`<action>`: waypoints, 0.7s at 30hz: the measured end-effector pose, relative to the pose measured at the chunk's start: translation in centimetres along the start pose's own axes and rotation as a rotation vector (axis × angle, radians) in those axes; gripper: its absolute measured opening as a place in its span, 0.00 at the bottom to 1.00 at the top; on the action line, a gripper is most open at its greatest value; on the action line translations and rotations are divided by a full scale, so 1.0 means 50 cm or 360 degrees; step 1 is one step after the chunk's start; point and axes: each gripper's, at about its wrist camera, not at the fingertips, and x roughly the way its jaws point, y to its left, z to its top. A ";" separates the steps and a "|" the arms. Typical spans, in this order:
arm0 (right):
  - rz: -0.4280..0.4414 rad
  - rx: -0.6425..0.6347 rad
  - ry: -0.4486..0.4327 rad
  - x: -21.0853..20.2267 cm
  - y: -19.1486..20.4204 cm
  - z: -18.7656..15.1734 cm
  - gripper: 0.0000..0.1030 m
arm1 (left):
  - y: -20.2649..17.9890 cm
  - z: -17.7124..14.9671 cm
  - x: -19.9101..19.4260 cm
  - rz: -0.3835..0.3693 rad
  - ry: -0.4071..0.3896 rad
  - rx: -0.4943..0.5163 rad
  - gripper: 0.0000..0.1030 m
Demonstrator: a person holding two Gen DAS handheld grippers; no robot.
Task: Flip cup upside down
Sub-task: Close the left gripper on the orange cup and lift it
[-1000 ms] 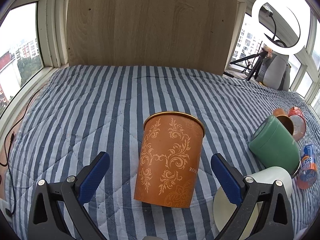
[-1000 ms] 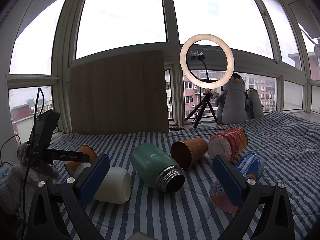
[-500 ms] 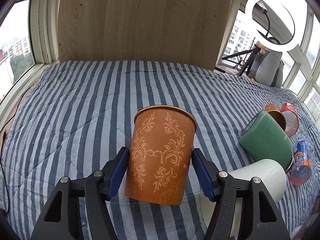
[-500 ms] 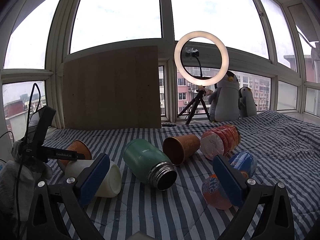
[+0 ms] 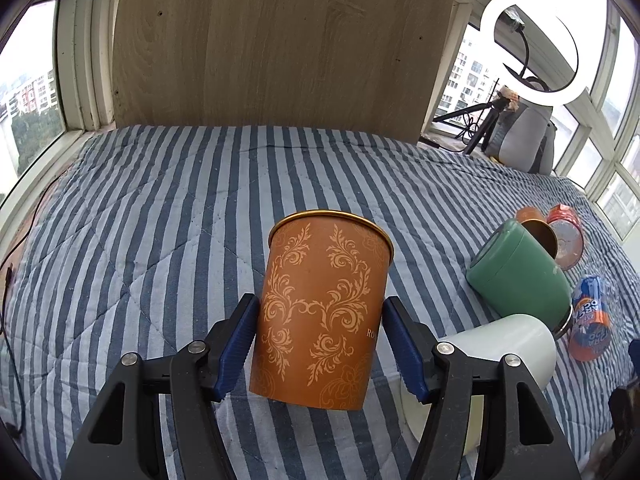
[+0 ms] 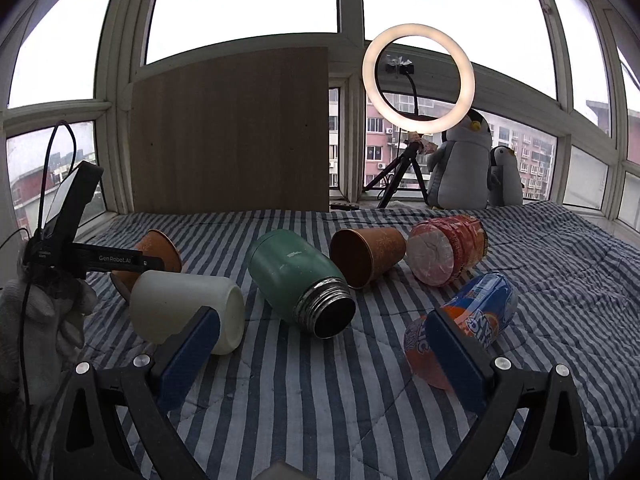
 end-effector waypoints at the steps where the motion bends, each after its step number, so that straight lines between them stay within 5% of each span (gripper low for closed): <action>1: -0.0018 -0.0023 0.0005 -0.001 0.003 -0.003 0.99 | 0.001 -0.003 -0.008 -0.0006 -0.0002 0.0000 0.65; 12: -0.0028 -0.0050 0.0110 -0.018 -0.012 -0.026 0.98 | 0.003 -0.041 -0.145 -0.0069 -0.0111 0.0053 0.65; 21: -0.0043 -0.0069 0.0128 -0.043 -0.026 -0.049 0.99 | -0.108 -0.124 -0.237 -0.0229 -0.0114 0.0233 0.65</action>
